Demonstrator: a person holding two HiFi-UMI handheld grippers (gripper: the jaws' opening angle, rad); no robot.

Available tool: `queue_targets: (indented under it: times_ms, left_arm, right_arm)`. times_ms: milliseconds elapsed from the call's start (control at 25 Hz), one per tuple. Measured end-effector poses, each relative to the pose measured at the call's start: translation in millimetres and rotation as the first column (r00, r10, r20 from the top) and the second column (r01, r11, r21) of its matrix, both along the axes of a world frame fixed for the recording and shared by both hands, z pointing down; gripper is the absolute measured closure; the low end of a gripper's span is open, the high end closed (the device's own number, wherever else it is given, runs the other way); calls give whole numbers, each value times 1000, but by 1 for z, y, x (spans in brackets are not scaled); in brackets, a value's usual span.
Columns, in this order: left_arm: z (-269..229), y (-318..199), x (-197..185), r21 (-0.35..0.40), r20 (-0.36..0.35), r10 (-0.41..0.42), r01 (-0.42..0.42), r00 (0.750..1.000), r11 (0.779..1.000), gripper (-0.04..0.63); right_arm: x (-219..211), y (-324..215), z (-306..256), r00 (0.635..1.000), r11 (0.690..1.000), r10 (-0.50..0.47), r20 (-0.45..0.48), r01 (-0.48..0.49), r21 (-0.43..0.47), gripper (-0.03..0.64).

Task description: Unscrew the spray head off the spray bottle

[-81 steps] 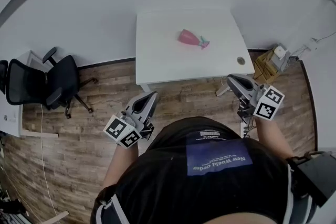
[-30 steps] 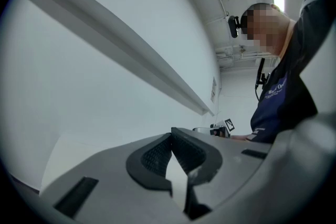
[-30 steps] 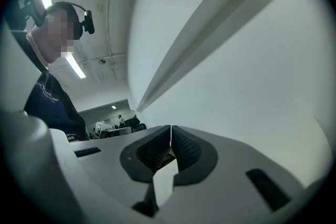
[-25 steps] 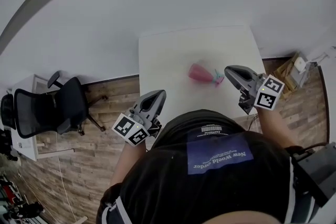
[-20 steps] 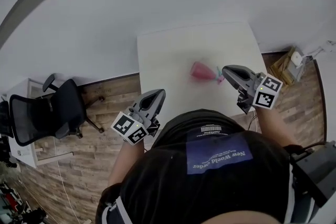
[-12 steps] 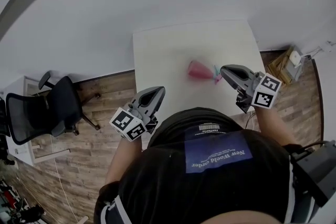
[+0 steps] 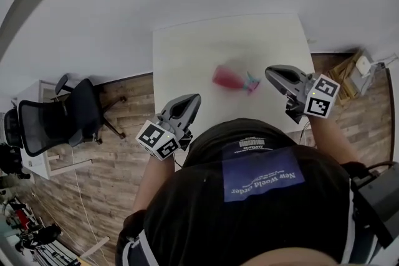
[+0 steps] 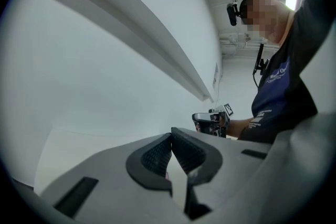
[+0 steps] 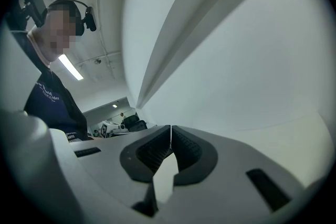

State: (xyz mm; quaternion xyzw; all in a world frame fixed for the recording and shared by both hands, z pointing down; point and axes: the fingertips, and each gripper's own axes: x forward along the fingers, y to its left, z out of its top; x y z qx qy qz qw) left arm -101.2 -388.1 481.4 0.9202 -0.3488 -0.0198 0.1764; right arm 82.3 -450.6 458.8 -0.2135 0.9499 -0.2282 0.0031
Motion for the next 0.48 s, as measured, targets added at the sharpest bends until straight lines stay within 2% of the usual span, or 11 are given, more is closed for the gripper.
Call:
queue_targets:
  times_ms: [160, 280, 440, 480]
  left_arm:
    - [7, -7, 9, 3, 81, 55, -55, 995, 998, 592]
    - [16, -19, 11, 13, 157, 111, -114, 981, 993, 592]
    - [38, -30, 17, 11, 251, 237, -248, 938, 969, 579]
    - [46, -33, 20, 13, 273, 271, -286, 923, 958, 541]
  right_arm:
    - [10, -1, 7, 1000, 1000, 16, 12, -16, -23, 620]
    - [12, -2, 9, 1000, 999, 29, 9, -29, -28, 620]
    - [15, 0, 16, 998, 998, 56, -6, -56, -40, 620]
    - [17, -1, 18, 998, 997, 64, -10, -65, -46, 620]
